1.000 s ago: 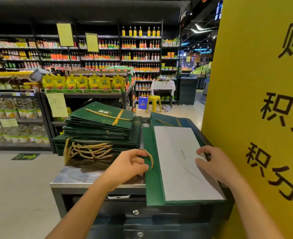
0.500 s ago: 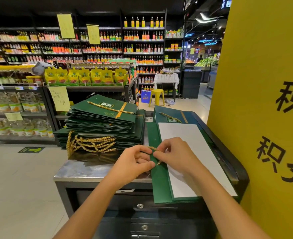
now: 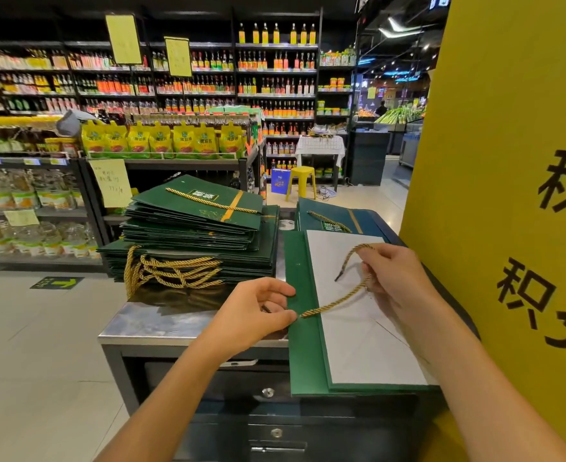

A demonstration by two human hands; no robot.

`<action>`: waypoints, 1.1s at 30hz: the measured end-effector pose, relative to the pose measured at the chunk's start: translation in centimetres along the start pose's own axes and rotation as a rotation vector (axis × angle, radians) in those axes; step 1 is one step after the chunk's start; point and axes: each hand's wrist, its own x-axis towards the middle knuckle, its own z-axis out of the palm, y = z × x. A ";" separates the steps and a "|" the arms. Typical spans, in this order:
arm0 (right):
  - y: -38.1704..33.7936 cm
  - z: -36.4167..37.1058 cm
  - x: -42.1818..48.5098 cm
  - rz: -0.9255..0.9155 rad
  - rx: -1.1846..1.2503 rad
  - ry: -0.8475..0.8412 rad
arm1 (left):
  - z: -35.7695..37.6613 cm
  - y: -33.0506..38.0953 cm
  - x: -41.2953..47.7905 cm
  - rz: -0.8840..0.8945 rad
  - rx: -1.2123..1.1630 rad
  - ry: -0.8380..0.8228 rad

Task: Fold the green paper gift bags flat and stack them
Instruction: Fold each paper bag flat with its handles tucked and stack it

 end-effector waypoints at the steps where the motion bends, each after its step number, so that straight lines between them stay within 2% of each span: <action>1: 0.3 -0.5 0.5 -0.036 -0.121 0.030 | 0.1 0.0 0.0 0.009 0.016 0.001; 4: 1.4 -1.7 1.3 -0.166 -0.403 -0.004 | 0.2 0.0 0.0 0.028 0.050 0.011; 7: 1.9 -1.8 1.2 -0.216 -0.602 -0.052 | 0.3 0.0 0.0 0.031 0.047 0.015; 12: 1.8 -1.1 0.5 -0.420 -0.812 -0.145 | 0.5 -0.1 0.0 0.058 0.089 0.029; 15: 1.8 -0.6 0.3 -0.521 -0.817 -0.268 | 0.5 -0.2 0.0 0.049 0.080 0.047; 18: 2.5 -0.1 -0.2 -0.550 -0.737 -0.263 | 0.6 -0.2 0.2 0.015 0.058 0.078; 26: 3.6 -0.1 -1.1 -0.520 -0.786 -0.245 | 0.7 0.5 1.0 -0.030 0.060 0.046; 33: 3.9 -1.1 -1.8 -0.421 -0.598 -0.325 | 0.9 -0.3 1.6 -0.039 0.087 0.136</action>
